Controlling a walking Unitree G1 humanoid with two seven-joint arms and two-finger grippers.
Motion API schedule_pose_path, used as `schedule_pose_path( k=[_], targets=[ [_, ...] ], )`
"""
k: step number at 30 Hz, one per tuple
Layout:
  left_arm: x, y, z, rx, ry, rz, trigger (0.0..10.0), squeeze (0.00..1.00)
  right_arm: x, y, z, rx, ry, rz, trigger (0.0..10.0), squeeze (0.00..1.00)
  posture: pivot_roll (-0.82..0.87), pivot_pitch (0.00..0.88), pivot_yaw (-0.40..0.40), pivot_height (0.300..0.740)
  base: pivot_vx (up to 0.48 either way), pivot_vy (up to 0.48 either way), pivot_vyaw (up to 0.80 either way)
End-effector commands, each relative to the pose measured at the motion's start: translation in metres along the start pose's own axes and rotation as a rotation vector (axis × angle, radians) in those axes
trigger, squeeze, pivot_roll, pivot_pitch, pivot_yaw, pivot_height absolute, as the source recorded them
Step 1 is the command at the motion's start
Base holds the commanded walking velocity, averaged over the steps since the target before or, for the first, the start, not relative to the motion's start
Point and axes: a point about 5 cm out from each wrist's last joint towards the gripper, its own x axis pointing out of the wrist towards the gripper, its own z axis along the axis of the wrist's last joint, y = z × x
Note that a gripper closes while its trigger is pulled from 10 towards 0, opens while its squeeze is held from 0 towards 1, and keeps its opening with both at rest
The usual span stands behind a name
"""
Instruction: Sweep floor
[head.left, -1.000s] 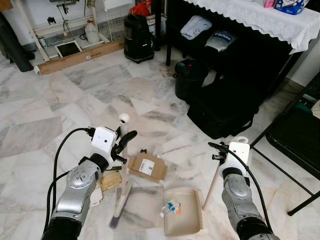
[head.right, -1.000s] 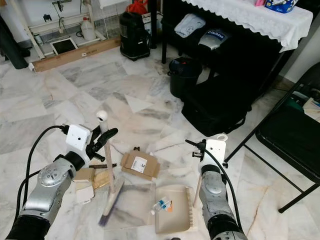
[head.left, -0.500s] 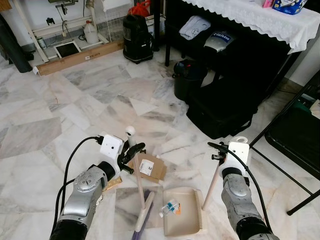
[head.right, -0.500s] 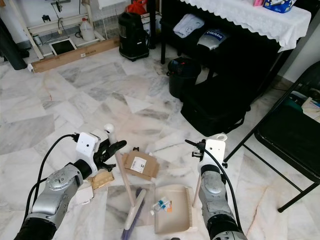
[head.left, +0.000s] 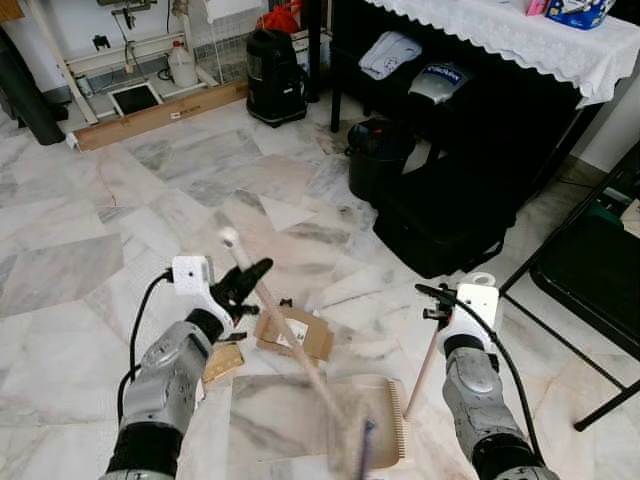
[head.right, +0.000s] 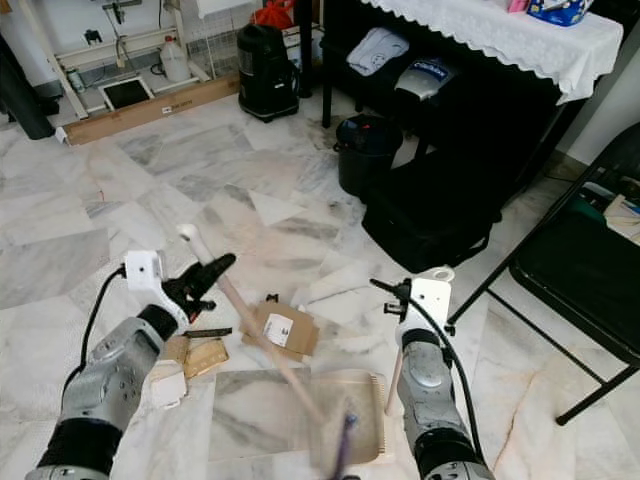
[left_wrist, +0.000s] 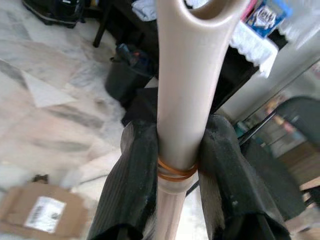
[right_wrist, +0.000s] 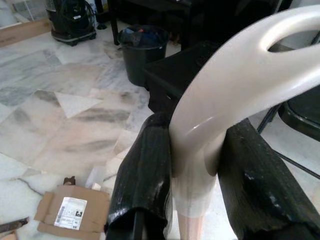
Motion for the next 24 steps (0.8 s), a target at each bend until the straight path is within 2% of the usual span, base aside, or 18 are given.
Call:
schedule_pose_path(
  k=[1,3,4,6,7,12,15,18,21,24],
  targets=[
    [0.002,-0.002,0.012,-0.032,-0.053,-0.006,10.0,0.0,-0.002,0.003,-0.008,-0.002,0.039,0.009,10.0,0.0,-0.04,0.108,-0.01,0.74,0.0,0.0,0.0],
    [0.002,-0.001,0.019,-0.003,-0.09,0.007,10.0,0.0,-0.002,0.003,-0.007,-0.001,0.037,0.008,10.0,0.0,-0.04,0.108,-0.01,0.74,0.0,0.0,0.0],
    [0.001,0.0,0.028,0.048,-0.147,0.041,10.0,0.0,-0.002,0.002,-0.006,0.003,0.032,0.007,10.0,0.0,-0.04,0.108,-0.01,0.74,0.0,0.0,0.0],
    [0.001,0.0,0.032,0.072,-0.171,0.057,10.0,0.0,-0.002,0.002,-0.006,0.004,0.029,0.006,10.0,0.0,-0.04,0.108,-0.01,0.74,0.0,0.0,0.0],
    [0.0,-0.002,0.041,0.15,-0.219,0.074,10.0,0.0,-0.002,0.002,-0.004,0.018,0.013,0.002,10.0,0.0,-0.04,0.108,-0.01,0.74,0.0,0.0,0.0],
    [-0.002,-0.017,0.061,0.318,-0.335,0.084,10.0,0.0,-0.001,0.003,0.007,0.059,-0.061,0.01,10.0,0.0,-0.04,0.102,-0.01,0.74,0.0,0.0,0.0],
    [-0.002,-0.022,0.068,0.348,-0.381,0.099,10.0,0.0,-0.001,0.005,0.014,0.083,-0.101,0.023,10.0,0.0,-0.04,0.101,-0.01,0.74,0.0,0.0,0.0],
    [-0.002,-0.027,0.071,0.413,-0.418,0.11,10.0,0.0,0.0,0.008,0.019,0.104,-0.134,0.041,10.0,0.0,-0.04,0.096,-0.011,0.74,0.0,0.0,0.0],
    [-0.002,-0.029,0.072,0.456,-0.429,0.111,10.0,0.0,-0.001,0.01,0.022,0.115,-0.156,0.057,10.0,0.0,-0.04,0.092,-0.01,0.74,0.0,0.0,0.0],
    [-0.002,-0.029,0.071,0.462,-0.427,0.114,10.0,0.0,-0.002,0.013,0.027,0.138,-0.189,0.077,10.0,0.0,-0.04,0.085,-0.009,0.74,0.0,0.0,0.0]
  ],
)
